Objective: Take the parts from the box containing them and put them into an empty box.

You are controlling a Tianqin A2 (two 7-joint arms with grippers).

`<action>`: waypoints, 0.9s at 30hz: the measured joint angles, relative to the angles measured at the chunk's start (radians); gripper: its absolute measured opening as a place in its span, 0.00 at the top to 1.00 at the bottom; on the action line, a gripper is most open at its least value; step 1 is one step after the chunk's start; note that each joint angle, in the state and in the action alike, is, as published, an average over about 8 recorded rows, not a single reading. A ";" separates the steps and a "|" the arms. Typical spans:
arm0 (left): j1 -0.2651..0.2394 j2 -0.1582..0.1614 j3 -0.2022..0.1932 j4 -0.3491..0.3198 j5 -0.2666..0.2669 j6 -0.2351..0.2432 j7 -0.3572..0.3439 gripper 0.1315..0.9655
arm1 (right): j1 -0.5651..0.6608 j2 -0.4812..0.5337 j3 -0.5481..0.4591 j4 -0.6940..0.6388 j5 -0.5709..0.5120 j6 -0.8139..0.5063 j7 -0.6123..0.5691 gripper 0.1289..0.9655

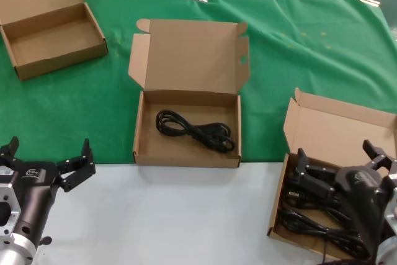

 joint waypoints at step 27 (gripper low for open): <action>0.000 0.000 0.000 0.000 0.000 0.000 0.000 0.00 | 0.000 0.000 0.000 0.000 0.000 0.000 0.000 0.00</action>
